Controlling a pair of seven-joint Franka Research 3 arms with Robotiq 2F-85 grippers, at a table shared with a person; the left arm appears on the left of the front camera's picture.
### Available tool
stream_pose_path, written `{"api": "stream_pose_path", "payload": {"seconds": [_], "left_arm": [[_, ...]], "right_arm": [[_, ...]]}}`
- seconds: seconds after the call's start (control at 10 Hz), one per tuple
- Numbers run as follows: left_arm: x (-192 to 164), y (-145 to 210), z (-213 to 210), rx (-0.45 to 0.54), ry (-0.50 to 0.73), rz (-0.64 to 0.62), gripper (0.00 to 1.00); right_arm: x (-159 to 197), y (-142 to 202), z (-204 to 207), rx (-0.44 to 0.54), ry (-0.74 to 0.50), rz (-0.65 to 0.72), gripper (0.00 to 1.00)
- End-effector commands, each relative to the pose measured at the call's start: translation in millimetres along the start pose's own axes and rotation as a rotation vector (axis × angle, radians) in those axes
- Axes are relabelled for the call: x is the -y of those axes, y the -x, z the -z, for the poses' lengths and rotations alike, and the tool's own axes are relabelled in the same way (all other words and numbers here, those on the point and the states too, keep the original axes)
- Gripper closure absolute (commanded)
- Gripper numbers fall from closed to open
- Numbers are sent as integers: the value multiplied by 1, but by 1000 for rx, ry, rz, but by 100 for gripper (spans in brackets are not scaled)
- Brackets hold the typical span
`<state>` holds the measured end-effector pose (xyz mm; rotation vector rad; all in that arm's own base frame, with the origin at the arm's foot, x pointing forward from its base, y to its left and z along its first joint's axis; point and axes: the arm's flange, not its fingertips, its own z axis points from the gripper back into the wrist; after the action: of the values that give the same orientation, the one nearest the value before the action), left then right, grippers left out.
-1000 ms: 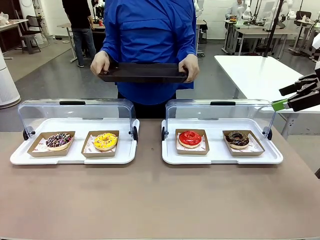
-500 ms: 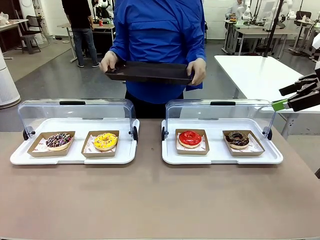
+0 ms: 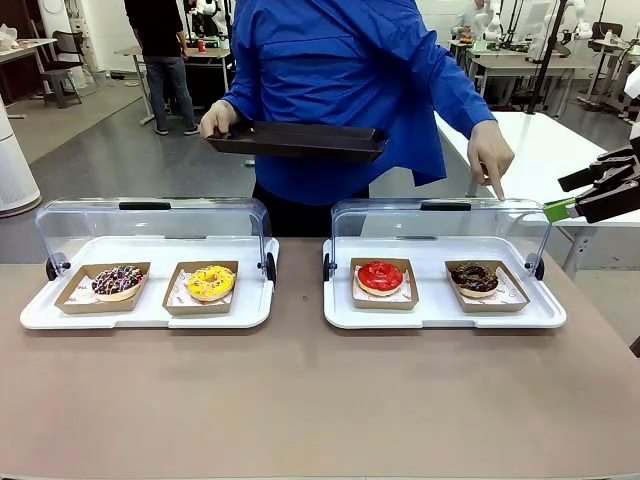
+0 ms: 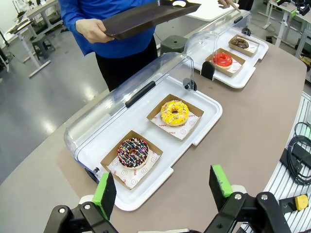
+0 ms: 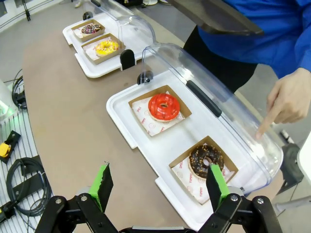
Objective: Provide the desired donut to the person.
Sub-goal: Pick up and lift the Paper togo box containing the Donut pointed at by the person.
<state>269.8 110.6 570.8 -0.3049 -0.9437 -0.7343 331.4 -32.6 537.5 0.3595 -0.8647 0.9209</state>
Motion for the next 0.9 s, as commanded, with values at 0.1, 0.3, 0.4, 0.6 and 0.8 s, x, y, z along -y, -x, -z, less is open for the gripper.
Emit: {"api": "stream_pose_path", "payload": {"seconds": [0.1,0.3,0.4,0.6,0.8], "left_arm": [[0,-2,0,3,-4,-18,0],[0,-2,0,3,-4,-18,0],[0,-2,0,3,-4,-18,0],[0,-2,0,3,-4,-18,0],[0,-2,0,3,-4,-18,0]], "right_arm": [[1,-1,1,17,-7,-1,0],[1,-1,1,17,-7,-1,0],[1,-1,1,17,-7,-1,0],[1,-1,1,17,-7,-1,0],[1,-1,1,17,-7,-1,0]]}}
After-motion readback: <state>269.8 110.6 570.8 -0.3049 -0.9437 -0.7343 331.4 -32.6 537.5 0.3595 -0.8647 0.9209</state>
